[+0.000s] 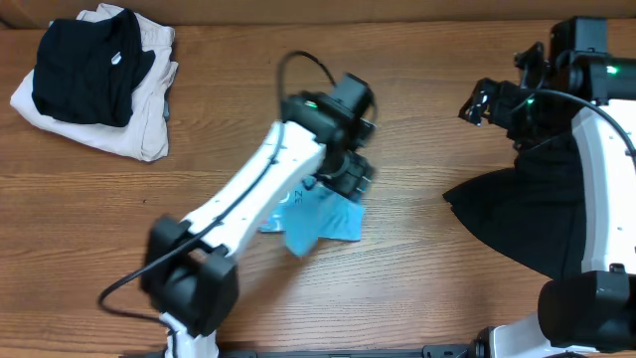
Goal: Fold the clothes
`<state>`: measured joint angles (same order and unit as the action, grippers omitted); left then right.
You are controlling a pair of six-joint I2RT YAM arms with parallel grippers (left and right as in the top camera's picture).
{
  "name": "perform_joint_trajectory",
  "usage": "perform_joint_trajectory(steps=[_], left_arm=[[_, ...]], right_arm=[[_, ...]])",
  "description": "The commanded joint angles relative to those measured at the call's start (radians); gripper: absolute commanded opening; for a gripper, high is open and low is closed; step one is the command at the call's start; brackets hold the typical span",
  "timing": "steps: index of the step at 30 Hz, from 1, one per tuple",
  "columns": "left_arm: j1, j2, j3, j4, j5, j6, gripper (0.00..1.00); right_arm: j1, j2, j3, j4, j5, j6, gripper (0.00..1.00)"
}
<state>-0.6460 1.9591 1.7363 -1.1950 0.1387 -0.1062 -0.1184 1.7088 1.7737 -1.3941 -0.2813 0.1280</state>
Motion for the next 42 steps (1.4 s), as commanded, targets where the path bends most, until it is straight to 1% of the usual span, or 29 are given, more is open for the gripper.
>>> perform_joint_trajectory(steps=[1, 3, 6, 10, 13, 15, 17, 19, 20, 24, 29, 32, 37, 42], left_arm=[[-0.016, 0.048, 0.013, 0.023, 0.046, -0.043, 1.0], [-0.001, 0.045, 0.019, 0.029, 0.046, -0.079, 1.0], [0.052, 0.024, 0.073, -0.001, 0.046, -0.105, 1.0], [0.153, -0.018, 0.206, -0.057, 0.043, -0.108, 1.0], [0.248, -0.049, 0.307, -0.069, 0.023, -0.108, 1.0], [0.315, -0.058, 0.356, -0.069, 0.023, -0.108, 1.0], [0.377, -0.059, 0.384, -0.069, 0.023, -0.108, 1.0], [0.44, -0.058, 0.384, -0.072, 0.022, -0.108, 1.0], [0.455, -0.056, 0.383, -0.077, 0.022, -0.108, 1.0], [0.534, -0.053, 0.373, -0.113, -0.001, -0.107, 1.0], [0.584, -0.05, 0.373, -0.14, -0.04, -0.107, 1.0], [0.592, -0.05, 0.373, -0.144, -0.043, -0.107, 1.0], [0.591, -0.05, 0.372, -0.146, -0.045, -0.099, 1.0], [0.591, -0.05, 0.372, -0.154, -0.063, -0.099, 1.0]], right_arm=[[-0.002, -0.026, 0.027, -0.005, 0.0, -0.028, 1.0], [-0.002, -0.026, 0.027, -0.006, -0.001, -0.028, 1.0], [-0.002, -0.026, 0.027, -0.007, -0.002, -0.028, 1.0], [0.011, -0.024, 0.023, -0.005, -0.052, -0.029, 1.0], [0.047, -0.024, 0.009, 0.002, -0.064, -0.032, 1.0], [0.097, -0.022, -0.002, 0.002, -0.061, -0.032, 0.98], [0.165, -0.019, -0.015, 0.014, -0.047, -0.031, 0.88], [0.265, -0.016, -0.037, 0.05, -0.009, -0.013, 0.82], [0.296, -0.013, -0.046, 0.064, 0.012, 0.004, 0.82], [0.496, 0.012, -0.094, 0.15, 0.156, 0.131, 0.82], [0.69, 0.074, -0.132, 0.265, 0.287, 0.249, 0.8], [0.774, 0.137, -0.132, 0.309, 0.373, 0.27, 0.78], [0.828, 0.239, -0.132, 0.343, 0.397, 0.27, 0.73], [0.831, 0.337, -0.132, 0.314, 0.412, 0.27, 0.67]])
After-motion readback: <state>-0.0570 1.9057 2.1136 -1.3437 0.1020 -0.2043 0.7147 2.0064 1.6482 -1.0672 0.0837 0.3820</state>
